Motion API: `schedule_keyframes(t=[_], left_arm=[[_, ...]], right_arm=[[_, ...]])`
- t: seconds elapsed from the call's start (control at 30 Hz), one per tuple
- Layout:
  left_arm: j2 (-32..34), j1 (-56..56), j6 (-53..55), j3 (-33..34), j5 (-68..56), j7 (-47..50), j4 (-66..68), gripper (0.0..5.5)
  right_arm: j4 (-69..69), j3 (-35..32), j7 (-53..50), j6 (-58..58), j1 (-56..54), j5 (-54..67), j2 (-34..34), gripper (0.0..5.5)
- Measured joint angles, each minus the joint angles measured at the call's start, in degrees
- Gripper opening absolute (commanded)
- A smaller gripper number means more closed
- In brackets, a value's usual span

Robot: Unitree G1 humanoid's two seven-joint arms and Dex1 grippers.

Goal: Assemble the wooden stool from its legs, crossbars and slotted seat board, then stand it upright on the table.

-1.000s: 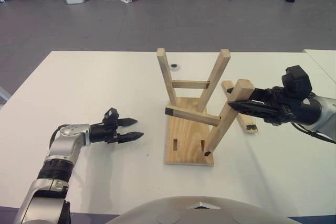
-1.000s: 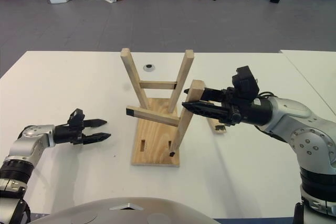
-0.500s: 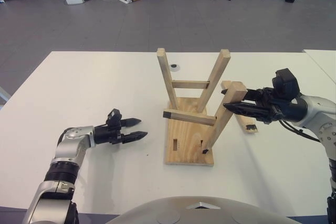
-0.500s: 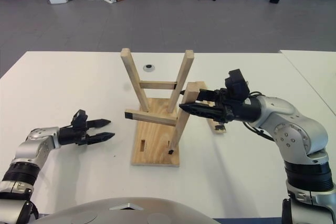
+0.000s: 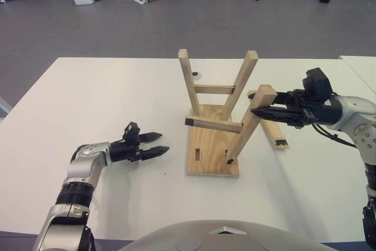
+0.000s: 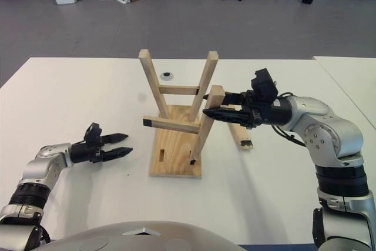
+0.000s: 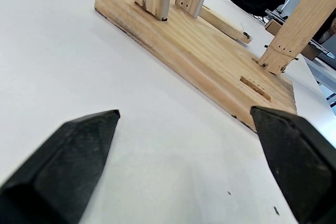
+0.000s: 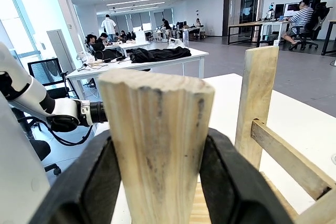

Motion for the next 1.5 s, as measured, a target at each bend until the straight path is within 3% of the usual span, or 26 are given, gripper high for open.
schedule_keyframes(t=[0.7,1.5], left_arm=[[-0.62,0.08,-1.08,-1.32,0.43,-0.15,-0.72,4.59],[-0.82,0.08,-0.21,-2.68,0.16,-0.31,-1.77,4.59]], right_arm=[[4.85,-1.9,-0.87,3.97,-4.01,1.02,1.18,2.03],[4.75,0.24,0.84,1.74,-3.76,-2.07,3.53,2.03]])
